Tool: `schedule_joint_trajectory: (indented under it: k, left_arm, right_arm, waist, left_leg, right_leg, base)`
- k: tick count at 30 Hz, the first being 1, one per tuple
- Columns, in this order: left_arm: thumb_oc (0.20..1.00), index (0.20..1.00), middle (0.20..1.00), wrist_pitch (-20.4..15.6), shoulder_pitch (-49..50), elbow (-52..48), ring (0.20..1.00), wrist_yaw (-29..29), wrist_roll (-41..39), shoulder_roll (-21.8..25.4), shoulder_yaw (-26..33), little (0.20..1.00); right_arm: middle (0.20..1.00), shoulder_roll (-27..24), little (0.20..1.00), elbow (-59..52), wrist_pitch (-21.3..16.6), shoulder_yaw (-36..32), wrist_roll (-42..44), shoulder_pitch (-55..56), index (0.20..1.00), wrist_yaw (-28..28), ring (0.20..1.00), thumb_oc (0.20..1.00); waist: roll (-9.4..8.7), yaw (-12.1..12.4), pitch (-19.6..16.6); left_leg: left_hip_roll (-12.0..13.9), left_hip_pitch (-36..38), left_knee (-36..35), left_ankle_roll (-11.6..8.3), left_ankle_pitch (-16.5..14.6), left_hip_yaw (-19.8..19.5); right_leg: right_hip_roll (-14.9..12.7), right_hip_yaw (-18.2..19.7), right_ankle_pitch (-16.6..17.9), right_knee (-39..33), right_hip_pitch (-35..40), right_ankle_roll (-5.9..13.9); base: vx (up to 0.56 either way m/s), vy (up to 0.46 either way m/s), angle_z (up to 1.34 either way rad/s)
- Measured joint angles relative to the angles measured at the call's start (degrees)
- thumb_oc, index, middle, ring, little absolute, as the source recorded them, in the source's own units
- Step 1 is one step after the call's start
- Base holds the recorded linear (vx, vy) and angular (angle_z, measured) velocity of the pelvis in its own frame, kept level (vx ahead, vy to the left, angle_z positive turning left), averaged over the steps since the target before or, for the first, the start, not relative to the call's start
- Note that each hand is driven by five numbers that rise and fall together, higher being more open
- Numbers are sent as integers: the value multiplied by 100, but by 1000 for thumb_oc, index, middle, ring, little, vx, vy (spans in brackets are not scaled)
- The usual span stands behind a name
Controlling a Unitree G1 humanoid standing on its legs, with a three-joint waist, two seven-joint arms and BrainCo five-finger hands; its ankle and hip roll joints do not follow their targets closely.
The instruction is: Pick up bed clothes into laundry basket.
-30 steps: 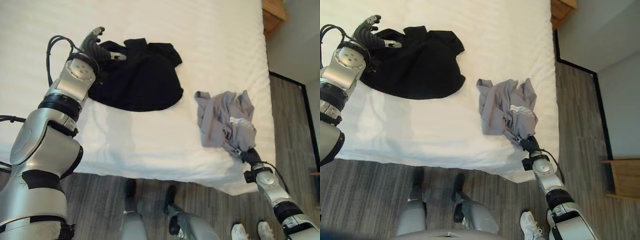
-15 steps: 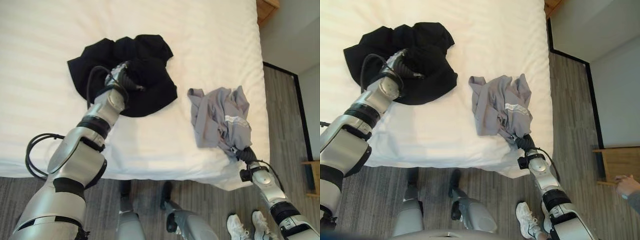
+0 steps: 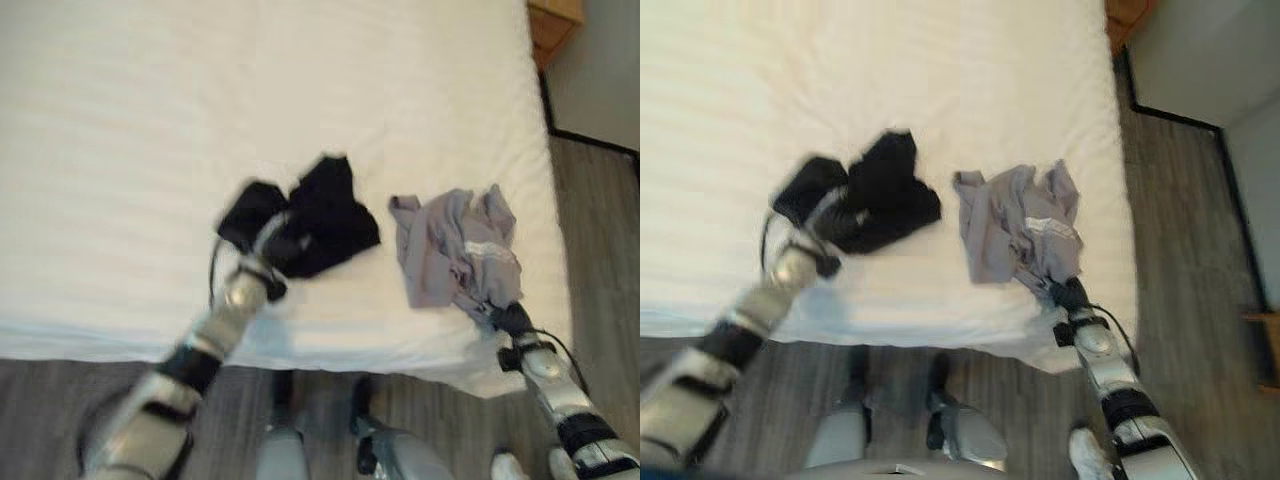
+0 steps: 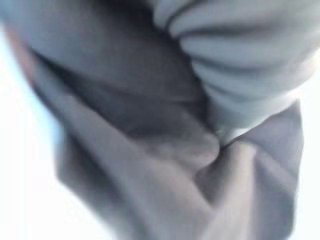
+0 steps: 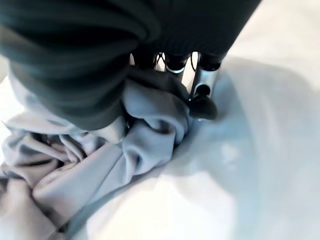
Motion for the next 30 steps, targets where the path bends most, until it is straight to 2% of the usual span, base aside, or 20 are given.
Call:
schedule_joint_trajectory:
  k: [1, 2, 3, 5, 6, 9, 10, 11, 14, 15, 19, 20, 24, 30]
  left_arm:
    - [200, 200, 200, -6, 393, -260, 200, -96, -161, -71, 302, 200]
    - [200, 200, 200, -12, 1251, -647, 200, -220, -665, -296, 909, 200]
    - [200, 200, 200, 18, 1948, -579, 200, -200, -1247, -735, 1512, 200]
    - [200, 200, 200, 26, 2418, -610, 200, -166, -1597, -871, 1863, 200]
    - [200, 200, 200, 29, 2665, -645, 200, -104, -1711, -1054, 2177, 200]
    - [200, 200, 200, 38, 2971, -771, 200, 36, -1866, -1167, 2292, 200]
    - [200, 200, 200, 39, 2973, -830, 200, 65, -1865, -1303, 2329, 200]
    - [200, 200, 200, 35, 2949, -852, 200, 74, -1865, -1311, 2307, 200]
    - [200, 200, 200, 25, 2967, -1245, 200, 116, -1874, -1512, 2336, 200]
    - [200, 200, 200, 12, 2935, -1343, 200, 122, -1884, -1583, 2291, 200]
    - [200, 200, 200, 13, 2909, -1422, 200, 114, -2104, -1555, 1965, 200]
    - [200, 200, 200, 14, 2882, -1423, 200, 44, -2209, -1559, 1789, 200]
    - [200, 200, 200, 40, 2977, -1422, 200, -68, -2298, -1601, 1521, 200]
    - [200, 200, 200, 65, 3230, -1434, 200, -270, -2298, -1625, 1576, 200]
  right_arm:
    - [200, 29, 200, -31, 70, -127, -10, 23, 200, 66, 200, 200]
    - [200, 84, 200, -493, 327, -429, -6, 355, 200, 109, 200, 200]
    - [200, 211, 200, -816, 448, -789, 74, 873, 200, 119, 200, 200]
    - [200, 335, 200, -1206, 640, -1034, 328, 1010, 200, 113, 200, 200]
    - [200, 459, 200, -1575, 675, -1144, 561, 1170, 200, 118, 200, 200]
    - [200, 477, 200, -2396, 863, -975, 913, 1507, 200, 284, 200, 200]
    - [200, 490, 200, -3078, 745, -892, 1075, 1561, 200, 408, 200, 200]
    - [200, 490, 200, -3185, 728, -789, 1164, 1475, 200, 486, 200, 200]
    - [200, 604, 200, -4018, 772, -651, 1501, 1433, 200, 623, 200, 200]
    - [200, 659, 200, -4220, 665, -543, 1645, 1416, 200, 705, 200, 200]
    - [200, 965, 200, -3813, 572, -16, 2033, 1363, 200, 879, 200, 200]
    - [200, 1010, 200, -3571, 711, 151, 2071, 1449, 200, 950, 200, 200]
    - [200, 1306, 200, -3551, 855, 226, 2343, 2006, 200, 1038, 200, 200]
    - [200, 1264, 200, -3537, 947, 101, 2374, 2278, 200, 1115, 200, 200]
  waist:
    - [45, 18, 1]
    - [159, 43, 1]
    - [356, 183, -131]
    - [471, 194, -194]
    - [552, 181, -217]
    - [744, 306, -385]
    - [846, 364, -518]
    - [879, 424, -596]
    - [916, 606, -842]
    - [915, 648, -942]
    - [820, 741, -1185]
    - [780, 786, -1246]
    - [759, 785, -1260]
    - [738, 779, -1257]
  left_leg:
    - [-5, 65, 0, 30, -20, -4]
    - [-19, 307, 0, 84, -62, -23]
    - [-45, 501, -1, 157, -141, -69]
    - [-83, 558, -1, 158, -172, -141]
    - [-104, 661, 0, 224, -124, -178]
    - [-144, 786, -1, 226, -155, -292]
    - [-162, 861, -25, 242, -144, -341]
    - [-163, 890, -31, 244, -147, -351]
    - [-177, 884, -32, 298, -141, -479]
    - [-185, 893, -31, 310, -131, -499]
    - [-217, 1001, -32, 328, -119, -590]
    - [-230, 1002, -32, 329, -118, -602]
    - [-271, 1015, -32, 352, -101, -615]
    - [-253, 1099, -32, 355, -102, -455]
  right_leg:
    - [2, -3, -6, 0, 69, -6]
    - [-19, -28, -46, -1, 331, -13]
    - [-62, -92, -127, -5, 581, -59]
    - [-81, -106, -146, -3, 639, -73]
    - [-93, -143, -132, -3, 758, -93]
    - [-130, -274, -186, -2, 962, -105]
    - [-135, -307, -183, -19, 1045, -109]
    - [-136, -343, -188, -17, 1109, -109]
    - [-125, -452, -209, -4, 1144, -133]
    - [-129, -507, -211, -5, 1173, -136]
    - [-146, -571, -261, -4, 1331, -98]
    - [-160, -579, -260, -5, 1326, -103]
    - [-195, -586, -251, -5, 1372, -106]
    - [-209, -446, -231, -11, 1359, -111]
  base:
    - [132, 28, 9]
    - [152, 20, 22]
    - [104, 13, 28]
    - [67, -1, 16]
    - [50, -5, 15]
    - [53, 0, 25]
    - [11, -19, 22]
    - [8, -31, 19]
    - [9, -16, 19]
    - [23, -33, 29]
    - [2, -18, 10]
    - [3, -29, 6]
    - [-1, -7, 1]
    - [-13, -17, -13]
